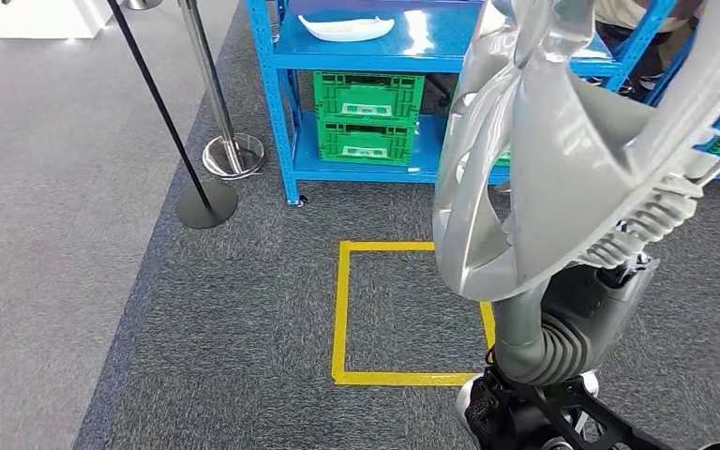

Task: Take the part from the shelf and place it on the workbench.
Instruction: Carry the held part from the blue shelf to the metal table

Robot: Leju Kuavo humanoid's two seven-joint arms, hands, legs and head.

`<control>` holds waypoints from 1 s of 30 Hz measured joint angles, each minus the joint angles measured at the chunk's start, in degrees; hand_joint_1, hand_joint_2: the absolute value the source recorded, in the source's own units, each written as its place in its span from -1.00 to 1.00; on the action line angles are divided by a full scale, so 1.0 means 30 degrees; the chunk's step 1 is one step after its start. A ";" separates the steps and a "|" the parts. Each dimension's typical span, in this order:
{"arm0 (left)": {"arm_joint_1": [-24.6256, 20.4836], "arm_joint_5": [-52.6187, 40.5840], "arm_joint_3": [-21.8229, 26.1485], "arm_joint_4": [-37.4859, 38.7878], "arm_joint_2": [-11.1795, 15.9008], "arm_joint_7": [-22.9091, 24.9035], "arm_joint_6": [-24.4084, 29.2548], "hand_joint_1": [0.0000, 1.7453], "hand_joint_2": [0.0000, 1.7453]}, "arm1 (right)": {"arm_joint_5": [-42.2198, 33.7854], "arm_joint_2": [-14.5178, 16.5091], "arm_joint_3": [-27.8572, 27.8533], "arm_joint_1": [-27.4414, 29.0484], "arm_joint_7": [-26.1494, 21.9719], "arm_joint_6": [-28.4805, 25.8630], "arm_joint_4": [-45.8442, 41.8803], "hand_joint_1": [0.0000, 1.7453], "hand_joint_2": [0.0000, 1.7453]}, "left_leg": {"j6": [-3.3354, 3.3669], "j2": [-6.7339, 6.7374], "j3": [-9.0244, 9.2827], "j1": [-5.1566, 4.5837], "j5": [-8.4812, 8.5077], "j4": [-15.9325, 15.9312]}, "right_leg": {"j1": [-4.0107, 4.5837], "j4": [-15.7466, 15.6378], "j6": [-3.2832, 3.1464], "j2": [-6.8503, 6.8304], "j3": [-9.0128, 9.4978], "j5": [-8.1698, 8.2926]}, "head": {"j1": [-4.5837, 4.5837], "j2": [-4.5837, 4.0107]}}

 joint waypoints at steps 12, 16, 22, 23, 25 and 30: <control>0.0006 -0.0301 -0.0004 0.0004 -0.0076 -0.0308 0.0029 -1.00 1.00 | 0.1650 -0.0071 0.0260 0.0438 0.0004 -0.1159 -0.0286 1.00 1.00 | -0.1036 0.0829 -0.2553 0.0075 -0.2015 0.4308 | -0.0147 -0.4988 -0.0747 -0.0073 0.2177 0.1993 | -0.0226 -0.0004; 0.0045 -0.0723 -0.0049 0.0004 -0.0042 -0.0284 -0.0224 -1.00 1.00 | 0.2530 -0.0097 0.0372 0.0848 -0.0007 -0.1920 -0.0488 1.00 1.00 | -0.1132 0.1316 -0.2339 0.0228 -0.1384 0.4124 | -0.0184 -0.4984 -0.0667 -0.1109 0.2223 0.1908 | -0.0228 0.0000; -0.0146 -0.1237 -0.0399 0.0002 0.0018 -0.0184 -0.0517 -1.00 1.00 | 0.3727 -0.0206 0.0643 0.1613 -0.0007 -0.2599 -0.0867 1.00 1.00 | -0.0722 0.2087 -0.0145 0.0008 -0.0261 0.0192 | -0.0051 -0.5044 -0.0093 -0.2069 0.2524 0.1668 | -0.0160 0.0000; -0.0152 -0.1253 -0.0439 0.0000 0.0029 -0.0162 -0.0543 -1.00 1.00 | 0.3726 -0.0217 0.0687 0.1696 -0.0006 -0.2614 -0.0907 1.00 1.00 | -0.0595 0.1873 -0.0130 0.0045 -0.0222 0.0147 | -0.0089 -0.4978 0.0012 -0.1917 0.2552 0.1550 | -0.0149 -0.0002; -0.0235 -0.1260 -0.0510 -0.0004 0.0031 -0.0131 -0.0595 -1.00 1.00 | 0.3701 -0.0244 0.0729 0.1854 -0.0007 -0.2572 -0.0971 1.00 1.00 | -0.0319 0.1438 -0.0066 0.0146 -0.0122 0.0033 | -0.0133 -0.3811 0.0133 -0.1068 0.2114 0.0763 | -0.0102 -0.0004; -0.0418 -0.1260 -0.0630 -0.0004 -0.0086 -0.0098 -0.0765 -1.00 1.00 | 0.3643 -0.0310 0.0672 0.2120 -0.0004 -0.1978 -0.0984 1.00 1.00 | -0.0152 0.0140 -0.0096 0.0102 -0.0081 0.0069 | -0.0045 0.0616 -0.0005 -0.0038 -0.0185 -0.0587 | -0.0073 0.0000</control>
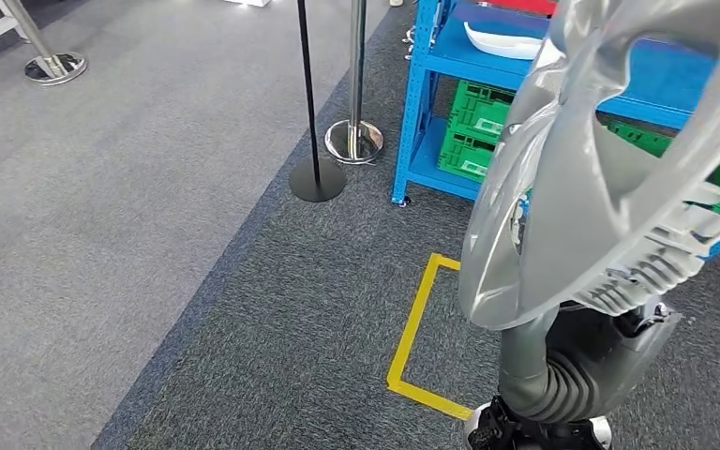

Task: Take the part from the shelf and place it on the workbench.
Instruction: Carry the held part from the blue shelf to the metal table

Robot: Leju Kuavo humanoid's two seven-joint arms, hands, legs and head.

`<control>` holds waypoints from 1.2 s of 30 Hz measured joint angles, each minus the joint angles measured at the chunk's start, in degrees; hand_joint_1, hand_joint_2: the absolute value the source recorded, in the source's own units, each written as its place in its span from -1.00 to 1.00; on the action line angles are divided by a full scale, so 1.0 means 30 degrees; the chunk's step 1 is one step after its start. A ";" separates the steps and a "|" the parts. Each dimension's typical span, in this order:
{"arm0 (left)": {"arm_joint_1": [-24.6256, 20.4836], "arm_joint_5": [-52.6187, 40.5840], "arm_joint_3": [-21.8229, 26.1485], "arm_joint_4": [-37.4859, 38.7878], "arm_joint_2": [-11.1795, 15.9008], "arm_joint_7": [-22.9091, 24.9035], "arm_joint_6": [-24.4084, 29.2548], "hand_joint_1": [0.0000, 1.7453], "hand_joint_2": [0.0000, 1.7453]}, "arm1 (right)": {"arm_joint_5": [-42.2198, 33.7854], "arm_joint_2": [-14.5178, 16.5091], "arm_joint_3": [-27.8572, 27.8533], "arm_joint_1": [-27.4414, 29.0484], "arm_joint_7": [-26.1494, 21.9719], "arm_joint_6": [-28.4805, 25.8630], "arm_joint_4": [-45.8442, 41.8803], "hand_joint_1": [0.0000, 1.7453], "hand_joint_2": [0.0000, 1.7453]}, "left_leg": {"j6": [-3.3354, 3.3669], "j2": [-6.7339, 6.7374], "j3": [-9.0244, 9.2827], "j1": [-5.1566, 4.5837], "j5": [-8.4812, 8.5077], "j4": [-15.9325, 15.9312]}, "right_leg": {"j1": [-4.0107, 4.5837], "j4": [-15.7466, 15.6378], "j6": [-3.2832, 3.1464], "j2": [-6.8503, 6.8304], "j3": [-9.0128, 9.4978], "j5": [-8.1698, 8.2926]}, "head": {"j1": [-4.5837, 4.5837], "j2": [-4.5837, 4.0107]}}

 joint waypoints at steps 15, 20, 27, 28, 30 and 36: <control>0.0153 0.0120 -0.0187 0.0007 -0.0151 0.0031 -0.0029 -1.00 1.00 | 0.0033 0.0576 -0.0679 0.0317 0.0018 0.1435 -0.0016 1.00 1.00 | -0.0947 0.0911 -0.3098 0.0055 -0.2081 0.5568 | -0.0028 -0.5344 -0.0784 -0.0834 0.2313 0.2374 | -0.0149 0.0000; 0.0224 0.0290 -0.0169 0.0007 -0.0133 0.0031 -0.0004 -1.00 1.00 | -0.0162 0.0650 -0.0765 0.0262 0.0016 0.1596 0.0053 1.00 1.00 | -0.0710 0.2255 -0.0327 -0.0188 -0.0128 0.0444 | 0.0099 -0.5349 -0.0479 -0.1808 0.2528 0.2158 | -0.0133 -0.0002; 0.0264 0.0286 -0.0151 0.0007 -0.0140 0.0031 0.0038 -1.00 1.00 | -0.0375 0.0629 -0.0760 -0.0019 0.0009 0.1599 0.0293 1.00 1.00 | -0.0043 0.0795 -0.0183 -0.0028 0.0086 0.0039 | 0.0022 -0.2436 0.0053 -0.0359 0.1395 0.0351 | -0.0006 0.0000; 0.0265 0.0284 -0.0149 0.0007 -0.0142 0.0033 0.0038 -1.00 1.00 | -0.0384 0.0609 -0.0760 -0.0015 0.0009 0.1598 0.0331 1.00 1.00 | -0.0012 0.0526 -0.0192 -0.0037 0.0089 0.0045 | 0.0028 -0.1054 0.0067 -0.0139 0.0709 -0.0185 | 0.0018 0.0000; 0.0290 0.0284 -0.0146 0.0007 -0.0142 0.0036 0.0038 -1.00 1.00 | -0.0419 0.0583 -0.0759 -0.0015 0.0011 0.1596 0.0397 1.00 1.00 | -0.0006 -0.0051 -0.0183 -0.0047 0.0092 0.0062 | 0.0034 0.0197 0.0044 -0.0020 -0.0029 -0.0282 | 0.0024 0.0000; 0.0307 0.0260 -0.0144 0.0007 -0.0162 0.0040 0.0038 -1.00 1.00 | -0.0652 0.0556 -0.0765 -0.0021 0.0015 0.1596 0.0452 1.00 1.00 | -0.0440 -0.1622 -0.0353 0.0002 0.0067 0.0280 | -0.0109 -0.5149 -0.0181 0.1677 0.2156 0.2259 | -0.0011 0.0000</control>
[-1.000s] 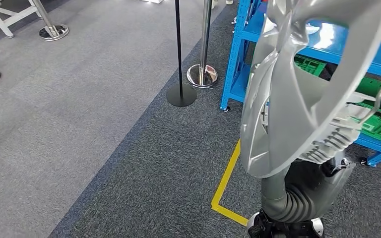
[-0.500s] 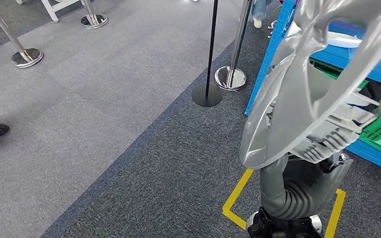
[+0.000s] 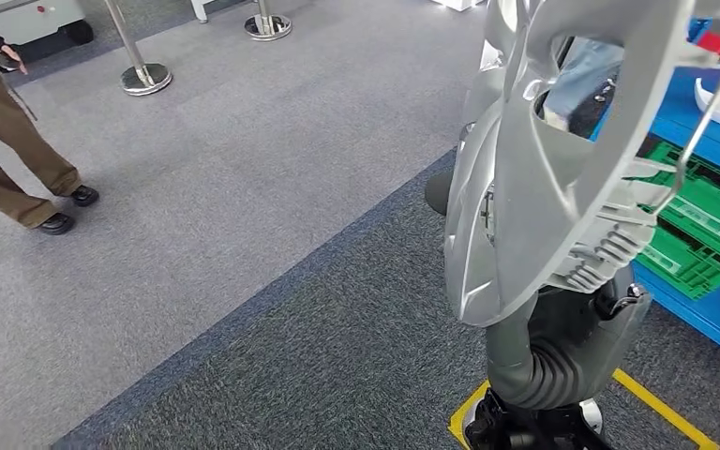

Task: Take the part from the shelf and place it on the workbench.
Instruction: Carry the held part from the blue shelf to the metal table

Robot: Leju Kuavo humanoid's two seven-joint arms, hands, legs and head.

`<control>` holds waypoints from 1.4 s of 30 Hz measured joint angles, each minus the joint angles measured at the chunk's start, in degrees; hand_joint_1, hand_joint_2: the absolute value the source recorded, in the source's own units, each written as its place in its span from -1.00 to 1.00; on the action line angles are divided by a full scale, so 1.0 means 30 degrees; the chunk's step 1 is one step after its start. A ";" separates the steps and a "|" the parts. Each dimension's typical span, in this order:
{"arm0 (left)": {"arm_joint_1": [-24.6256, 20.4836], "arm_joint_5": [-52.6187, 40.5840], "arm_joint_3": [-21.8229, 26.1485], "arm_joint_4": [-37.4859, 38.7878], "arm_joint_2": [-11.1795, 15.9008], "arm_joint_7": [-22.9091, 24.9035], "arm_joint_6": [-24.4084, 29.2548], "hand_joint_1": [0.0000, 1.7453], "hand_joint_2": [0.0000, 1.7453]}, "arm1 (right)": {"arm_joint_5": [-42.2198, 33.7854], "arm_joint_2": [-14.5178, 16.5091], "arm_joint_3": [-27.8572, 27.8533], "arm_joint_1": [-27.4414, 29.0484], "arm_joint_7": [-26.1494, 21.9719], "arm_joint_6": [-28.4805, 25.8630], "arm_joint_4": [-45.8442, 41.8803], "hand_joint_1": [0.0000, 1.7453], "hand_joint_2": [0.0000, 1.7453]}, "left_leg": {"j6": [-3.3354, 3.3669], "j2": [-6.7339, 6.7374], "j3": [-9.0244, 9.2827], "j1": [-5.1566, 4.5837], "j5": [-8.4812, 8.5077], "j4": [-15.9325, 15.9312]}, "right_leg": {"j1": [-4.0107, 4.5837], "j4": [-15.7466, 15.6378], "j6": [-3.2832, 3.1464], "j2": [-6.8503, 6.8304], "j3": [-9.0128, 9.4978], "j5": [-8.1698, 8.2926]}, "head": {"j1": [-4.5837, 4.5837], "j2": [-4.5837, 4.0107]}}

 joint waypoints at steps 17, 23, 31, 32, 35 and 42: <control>0.0001 0.0016 0.0002 0.0000 -0.0005 -0.0024 0.0106 -1.00 1.00 | -0.0015 0.0215 -0.0038 -0.0039 -0.0004 0.0441 0.0120 1.00 1.00 | -0.0091 0.3602 0.0005 -0.0318 -0.0013 -0.0131 | 0.0278 -0.0345 -0.0154 -0.3977 0.0645 -0.0281 | -0.0104 -0.0002; 0.0051 -0.0044 0.0007 -0.0007 0.0062 -0.0038 0.0195 -1.00 1.00 | -0.0011 0.0178 -0.0099 0.0321 -0.0007 0.0255 0.0075 1.00 1.00 | 0.0313 0.2055 0.0169 -0.0066 0.0183 -0.0384 | 0.0216 0.4450 0.0172 -0.1814 -0.1560 -0.2576 | 0.0051 0.0000; 0.0072 -0.0122 0.0007 -0.0004 0.0160 -0.0035 0.0144 -1.00 1.00 | -0.0164 0.0082 -0.0135 0.0240 0.0003 0.0127 0.0173 1.00 1.00 | -0.0185 -0.0034 -0.0020 -0.0011 0.0129 -0.0149 | 0.0185 0.0025 -0.0195 -0.0235 -0.0035 0.0077 | 0.0031 0.0000; 0.0085 -0.0122 0.0007 -0.0002 0.0164 -0.0033 0.0140 -1.00 1.00 | -0.0171 0.0093 -0.0142 0.0198 0.0003 0.0129 0.0191 1.00 1.00 | -0.0293 -0.0193 -0.0069 0.0035 0.0174 -0.0192 | 0.0209 0.0021 -0.0336 -0.0430 -0.0026 0.0119 | 0.0020 0.0000; 0.0094 -0.0122 0.0007 0.0000 0.0164 -0.0031 0.0138 -1.00 1.00 | -0.0204 0.0196 -0.0187 0.0113 0.0002 0.0131 0.0224 1.00 1.00 | -0.0501 0.0858 -0.0619 -0.0025 -0.0398 0.0789 | 0.0172 -0.0098 -0.0697 -0.1176 0.0058 0.0208 | -0.0047 0.0000; 0.0105 -0.0120 0.0007 0.0000 0.0186 -0.0031 0.0138 -1.00 1.00 | -0.0280 0.0253 -0.0341 0.0101 -0.0004 0.0131 0.0248 1.00 1.00 | -0.0444 0.2875 -0.1770 -0.0124 -0.1110 0.3353 | 0.0353 -0.0111 -0.0883 -0.3088 0.0139 0.0043 | -0.0100 0.0000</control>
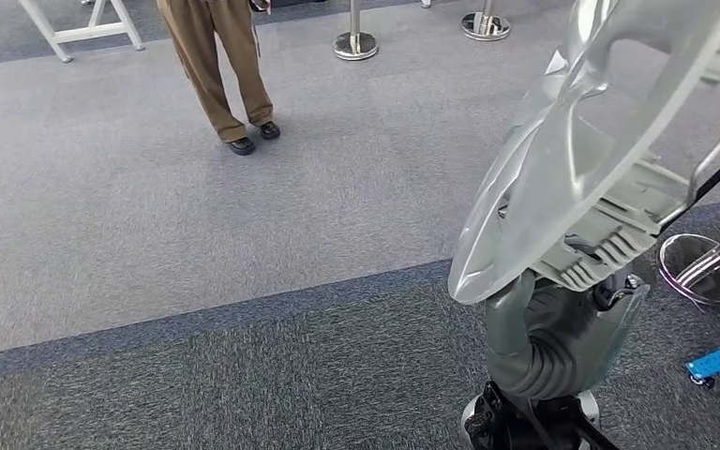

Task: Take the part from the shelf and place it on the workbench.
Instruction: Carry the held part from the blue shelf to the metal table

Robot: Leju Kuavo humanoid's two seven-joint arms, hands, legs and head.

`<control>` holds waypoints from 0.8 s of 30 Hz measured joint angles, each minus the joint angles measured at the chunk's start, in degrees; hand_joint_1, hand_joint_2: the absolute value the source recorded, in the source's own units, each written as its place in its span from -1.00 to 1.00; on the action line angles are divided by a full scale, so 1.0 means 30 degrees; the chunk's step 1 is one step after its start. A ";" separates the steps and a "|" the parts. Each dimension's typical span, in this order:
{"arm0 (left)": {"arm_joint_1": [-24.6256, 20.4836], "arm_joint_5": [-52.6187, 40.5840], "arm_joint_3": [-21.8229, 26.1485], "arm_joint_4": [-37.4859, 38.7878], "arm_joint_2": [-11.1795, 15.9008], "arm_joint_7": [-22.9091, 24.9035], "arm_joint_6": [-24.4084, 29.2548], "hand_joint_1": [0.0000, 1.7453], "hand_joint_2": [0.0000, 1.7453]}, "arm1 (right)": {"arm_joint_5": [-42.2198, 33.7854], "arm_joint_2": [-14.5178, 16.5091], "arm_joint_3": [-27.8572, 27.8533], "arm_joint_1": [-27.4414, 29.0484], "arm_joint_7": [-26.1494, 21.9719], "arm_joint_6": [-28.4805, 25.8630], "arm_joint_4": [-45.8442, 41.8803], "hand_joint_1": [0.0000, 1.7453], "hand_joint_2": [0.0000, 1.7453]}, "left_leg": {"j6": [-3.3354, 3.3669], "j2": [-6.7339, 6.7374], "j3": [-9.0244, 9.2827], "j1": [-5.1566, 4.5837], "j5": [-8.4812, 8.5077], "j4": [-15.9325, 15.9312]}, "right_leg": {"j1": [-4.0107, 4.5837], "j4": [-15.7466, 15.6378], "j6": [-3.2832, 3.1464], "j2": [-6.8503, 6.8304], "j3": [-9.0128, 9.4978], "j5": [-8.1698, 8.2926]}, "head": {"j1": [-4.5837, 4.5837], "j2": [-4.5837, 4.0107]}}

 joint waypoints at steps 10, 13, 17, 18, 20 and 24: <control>-0.0109 0.0153 0.0014 -0.0007 0.0075 -0.0025 0.0078 -1.00 1.00 | -0.0064 0.0033 -0.0018 -0.0179 -0.0002 -0.0038 0.0089 1.00 1.00 | 0.0768 -0.0426 0.2171 -0.0017 0.1178 -0.3776 | -0.0004 0.2802 0.0826 0.1015 -0.0933 -0.1820 | 0.0070 0.0000; -0.0111 0.0215 0.0077 -0.0007 0.0080 -0.0026 0.0107 -1.00 1.00 | -0.0093 -0.0011 -0.0018 -0.0187 0.0000 -0.0097 0.0204 1.00 1.00 | 0.0794 -0.1312 0.2192 0.0013 0.1166 -0.3763 | -0.0025 0.5581 0.0928 0.1366 -0.2563 -0.2454 | 0.0078 0.0000; -0.0100 0.0348 0.0207 -0.0007 0.0084 -0.0002 0.0140 -1.00 1.00 | -0.0162 -0.0020 -0.0015 -0.0205 0.0000 -0.0134 0.0313 1.00 1.00 | 0.0583 -0.2514 0.2196 0.0097 0.1072 -0.3589 | -0.0248 0.1238 0.0907 0.2497 -0.0925 0.0015 | 0.0082 -0.0002; -0.0094 0.0357 0.0228 -0.0007 0.0091 0.0013 0.0148 -1.00 1.00 | -0.0175 -0.0022 -0.0013 -0.0218 0.0002 -0.0153 0.0337 1.00 1.00 | 0.0462 -0.2732 0.2113 0.0100 0.1051 -0.3540 | -0.0279 0.0470 0.0880 0.2859 -0.0608 0.0281 | 0.0075 -0.0002; -0.0056 0.0361 0.0260 -0.0004 0.0097 0.0049 0.0160 -1.00 1.00 | -0.0200 -0.0018 0.0000 -0.0282 0.0006 -0.0190 0.0392 1.00 1.00 | 0.0198 -0.3087 0.1928 0.0135 0.1098 -0.3556 | -0.0196 0.0187 0.0695 0.2912 -0.0515 0.0350 | 0.0053 0.0000; -0.0042 0.0368 0.0277 0.0000 0.0080 0.0028 0.0151 -1.00 1.00 | -0.0304 0.0064 0.0040 -0.0483 0.0009 -0.0237 0.0466 1.00 1.00 | -0.0093 -0.1565 0.1135 0.0082 0.0395 -0.2282 | -0.0207 0.0017 0.0220 0.1908 -0.0390 0.0457 | -0.0042 -0.0002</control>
